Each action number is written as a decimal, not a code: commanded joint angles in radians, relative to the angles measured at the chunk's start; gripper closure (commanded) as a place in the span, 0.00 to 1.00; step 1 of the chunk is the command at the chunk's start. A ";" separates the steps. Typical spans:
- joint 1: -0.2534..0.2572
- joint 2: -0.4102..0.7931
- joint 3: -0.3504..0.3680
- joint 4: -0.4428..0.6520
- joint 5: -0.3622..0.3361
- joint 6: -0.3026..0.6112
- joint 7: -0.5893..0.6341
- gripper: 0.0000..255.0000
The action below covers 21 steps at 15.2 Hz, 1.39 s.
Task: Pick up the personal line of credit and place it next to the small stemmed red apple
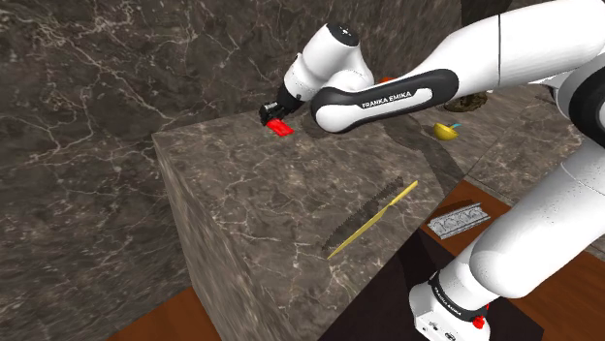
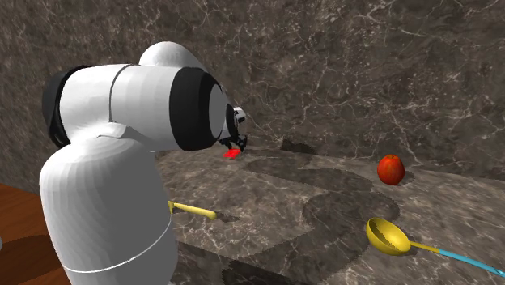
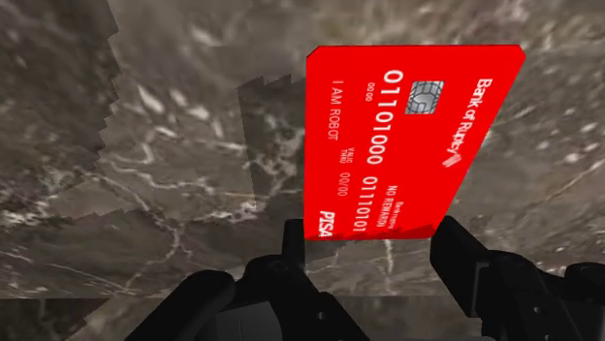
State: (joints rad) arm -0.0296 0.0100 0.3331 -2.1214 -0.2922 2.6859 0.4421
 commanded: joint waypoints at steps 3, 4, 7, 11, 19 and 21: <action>0.001 -0.021 0.002 0.028 0.035 -0.047 -0.031 1.00; 0.002 -0.026 0.002 0.036 0.043 -0.059 -0.038 1.00; 0.003 -0.040 0.002 0.061 0.065 -0.096 -0.057 1.00; 0.005 -0.055 0.002 0.098 0.088 -0.146 -0.080 1.00; 0.008 -0.076 0.000 0.183 0.122 -0.248 -0.114 1.00; 0.009 -0.079 0.000 0.207 0.128 -0.274 -0.120 1.00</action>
State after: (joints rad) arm -0.0206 -0.0648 0.3342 -1.9228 -0.1699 2.4234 0.3283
